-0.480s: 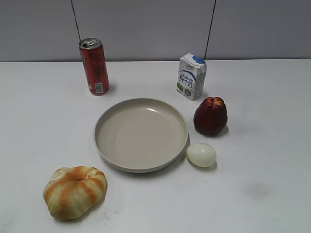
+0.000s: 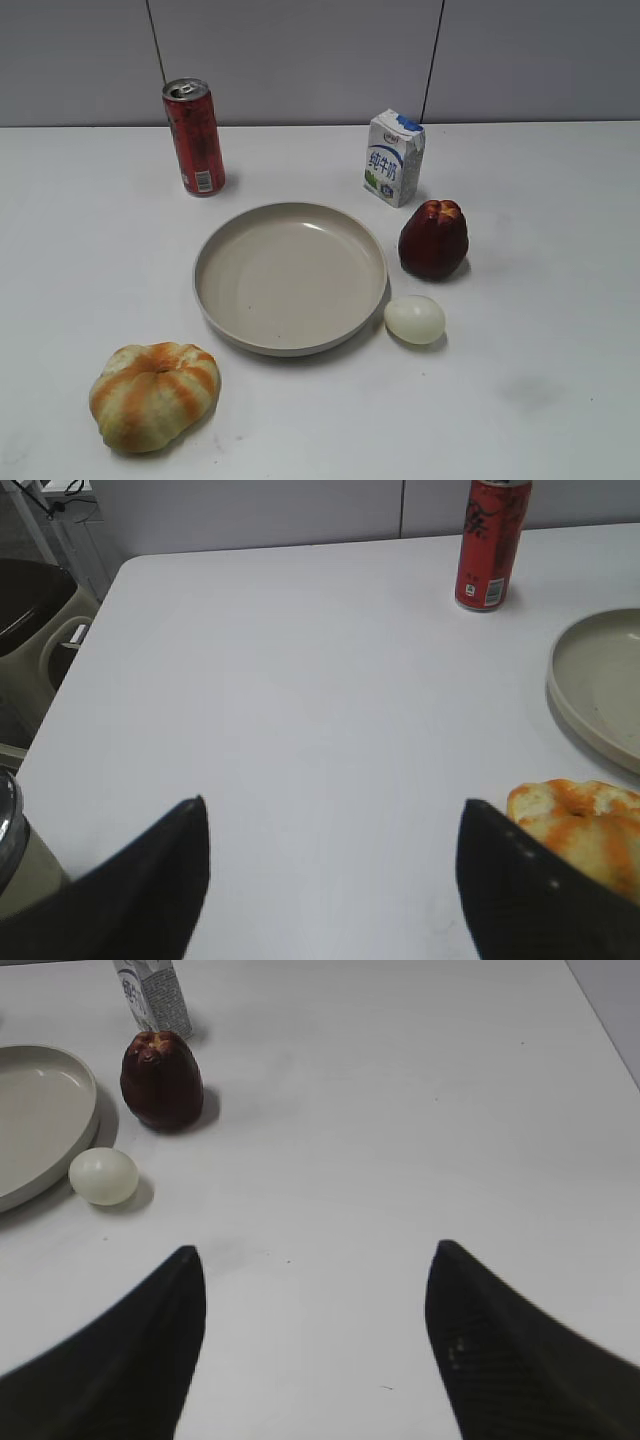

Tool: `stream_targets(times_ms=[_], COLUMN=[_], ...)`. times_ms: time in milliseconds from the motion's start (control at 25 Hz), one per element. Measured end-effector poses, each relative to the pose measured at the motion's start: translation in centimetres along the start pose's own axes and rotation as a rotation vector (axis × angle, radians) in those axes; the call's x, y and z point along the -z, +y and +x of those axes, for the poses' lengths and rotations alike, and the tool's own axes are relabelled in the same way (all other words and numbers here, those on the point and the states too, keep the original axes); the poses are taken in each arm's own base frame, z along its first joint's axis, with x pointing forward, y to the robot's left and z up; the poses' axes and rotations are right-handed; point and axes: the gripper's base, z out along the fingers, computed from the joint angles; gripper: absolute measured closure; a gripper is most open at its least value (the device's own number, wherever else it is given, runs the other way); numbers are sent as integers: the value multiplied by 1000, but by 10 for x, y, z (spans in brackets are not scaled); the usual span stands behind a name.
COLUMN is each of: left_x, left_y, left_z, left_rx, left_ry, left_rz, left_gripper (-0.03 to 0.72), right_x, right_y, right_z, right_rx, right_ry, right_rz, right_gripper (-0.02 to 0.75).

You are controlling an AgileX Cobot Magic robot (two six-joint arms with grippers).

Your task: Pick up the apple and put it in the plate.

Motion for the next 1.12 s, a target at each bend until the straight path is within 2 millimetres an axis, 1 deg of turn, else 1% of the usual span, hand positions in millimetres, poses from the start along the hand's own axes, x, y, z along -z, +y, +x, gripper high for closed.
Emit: stream_targets(times_ms=[240,360,520,640,760,880,960,1040,1120], left_x=[0,0,0,0,0,0,0,0,0], left_y=[0,0,0,0,0,0,0,0,0], left_z=[0,0,0,0,0,0,0,0,0], left_rx=[0,0,0,0,0,0,0,0,0], left_ry=[0,0,0,0,0,0,0,0,0], left_rz=[0,0,0,0,0,0,0,0,0], left_gripper=[104,104,104,104,104,104,104,104,104], right_x=[-1,-6,-26,-50,-83,-127,-155,-183,-213], right_y=[6,7,8,8,8,11,17,29,48], right_z=[-2,-17,-45,-65,-78,-85,-89,-93,-97], right_rx=[-37,-48,-70,-102,-114,-97,-37,22,80], right_ry=[-1,-60,-177,-232,-180,-8,93,198,309], right_rz=[-62,-72,-74,-77,-63,-60,-84,-122,-173], right_gripper=[187,187,187,187,187,187,186,172,118])
